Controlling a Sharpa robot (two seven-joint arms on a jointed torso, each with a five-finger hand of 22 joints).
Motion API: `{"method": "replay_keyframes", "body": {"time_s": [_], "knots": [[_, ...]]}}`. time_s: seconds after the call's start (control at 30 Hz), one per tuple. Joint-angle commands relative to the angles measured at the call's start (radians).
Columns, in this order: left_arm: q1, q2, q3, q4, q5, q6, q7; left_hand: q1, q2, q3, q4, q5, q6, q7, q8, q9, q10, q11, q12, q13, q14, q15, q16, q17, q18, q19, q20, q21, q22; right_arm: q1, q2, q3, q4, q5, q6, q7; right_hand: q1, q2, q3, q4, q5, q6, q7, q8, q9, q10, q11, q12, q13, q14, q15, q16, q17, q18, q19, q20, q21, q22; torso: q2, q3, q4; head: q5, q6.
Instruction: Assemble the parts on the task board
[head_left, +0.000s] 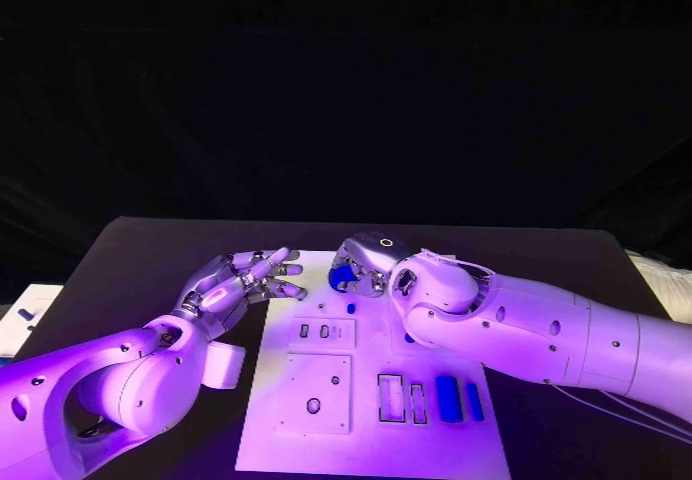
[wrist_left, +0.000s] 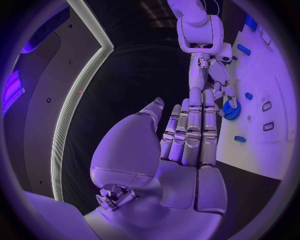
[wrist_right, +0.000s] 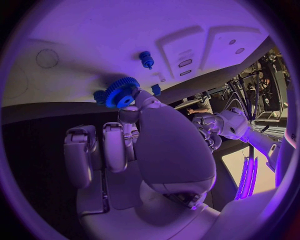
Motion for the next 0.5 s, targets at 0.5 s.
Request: {"method": "replay_keyframes", "body": {"time_s": [0.5], "knots": [[0.001, 0.000, 0.001, 0.002, 0.001, 0.022, 0.001, 0.007, 0.000, 0.001, -0.003, -0.001, 0.008, 0.003, -0.007, -0.001, 0.004, 0.001, -0.005, -0.001, 0.007, -0.001, -0.006, 0.002, 0.011, 0.007, 0.002, 0.002, 0.000, -0.002, 0.003, -0.002, -0.016, 0.006, 0.055, -0.014, -0.124, -0.054, -0.013, 0.063, -0.118, -0.141, 0.031, -0.030, -0.016, -0.052, 0.039, -0.120, -0.070, 0.049, 0.026, -0.006, -0.003, -0.016, 0.062, 0.021, -0.005, 0.208, 0.000, 0.0004, -0.0020, -0.001, 0.000]]}}
